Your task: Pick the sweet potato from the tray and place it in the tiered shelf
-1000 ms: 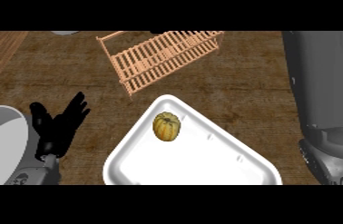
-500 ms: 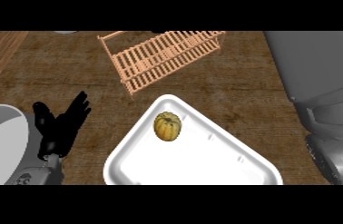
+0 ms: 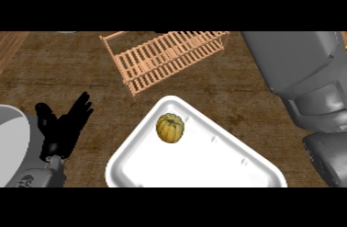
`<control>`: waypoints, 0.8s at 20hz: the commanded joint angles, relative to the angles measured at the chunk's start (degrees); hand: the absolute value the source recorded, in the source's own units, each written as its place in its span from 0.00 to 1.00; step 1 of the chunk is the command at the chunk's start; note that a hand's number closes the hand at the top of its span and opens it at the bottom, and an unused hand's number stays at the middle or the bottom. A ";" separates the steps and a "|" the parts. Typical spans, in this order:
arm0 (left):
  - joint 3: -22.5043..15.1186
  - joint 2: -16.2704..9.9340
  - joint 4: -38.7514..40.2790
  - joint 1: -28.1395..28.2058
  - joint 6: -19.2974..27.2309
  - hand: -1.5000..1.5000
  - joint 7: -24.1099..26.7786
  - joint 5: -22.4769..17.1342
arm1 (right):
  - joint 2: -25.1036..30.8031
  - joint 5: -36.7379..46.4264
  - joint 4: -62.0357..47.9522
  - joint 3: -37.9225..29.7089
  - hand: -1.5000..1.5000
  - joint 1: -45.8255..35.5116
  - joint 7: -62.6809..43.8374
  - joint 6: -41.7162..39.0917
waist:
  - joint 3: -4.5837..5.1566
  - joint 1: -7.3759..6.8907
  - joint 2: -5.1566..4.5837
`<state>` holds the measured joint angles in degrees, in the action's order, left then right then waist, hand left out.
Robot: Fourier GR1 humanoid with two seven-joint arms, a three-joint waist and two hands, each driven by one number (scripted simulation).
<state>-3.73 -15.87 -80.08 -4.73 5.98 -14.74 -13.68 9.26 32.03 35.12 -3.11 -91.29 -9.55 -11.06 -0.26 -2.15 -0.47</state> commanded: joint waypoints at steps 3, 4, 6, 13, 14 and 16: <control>-0.07 1.06 4.21 0.64 -1.72 0.50 0.51 -0.29 | 0.04 0.31 -6.97 -1.62 1.00 -3.14 6.18 2.28 | 0.37 -0.04 -0.40; 0.11 0.69 3.56 -1.72 -0.69 0.50 -2.51 -0.10 | -0.61 0.88 -8.37 -1.41 1.00 -1.67 7.92 4.01 | 0.35 -0.04 -0.48; -0.05 1.12 1.48 1.62 -0.20 0.50 -1.40 0.23 | 0.93 0.60 -10.01 -2.14 1.00 -2.43 10.26 3.03 | 0.33 -0.39 -0.39; 1.44 -1.06 1.47 2.51 -3.66 0.50 -1.28 -1.04 | 3.15 4.21 -13.19 0.56 1.00 -5.80 12.37 0.27 | 0.34 -0.13 -0.21; -0.04 1.40 2.61 0.38 -1.31 0.50 -1.17 0.68 | 2.89 3.17 -15.58 -1.42 1.00 -6.19 12.31 2.39 | 0.36 -0.48 -0.59; -0.67 1.31 1.73 2.27 -2.12 0.50 -0.33 0.85 | 1.07 -2.15 -15.38 -7.58 1.00 -5.66 7.76 7.39 | 0.34 -0.65 -0.47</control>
<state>-2.96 -15.42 -79.99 -4.75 4.26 -14.25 -13.42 10.63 32.99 21.34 -6.37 -96.41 0.16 -7.09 -0.24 -2.52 -0.66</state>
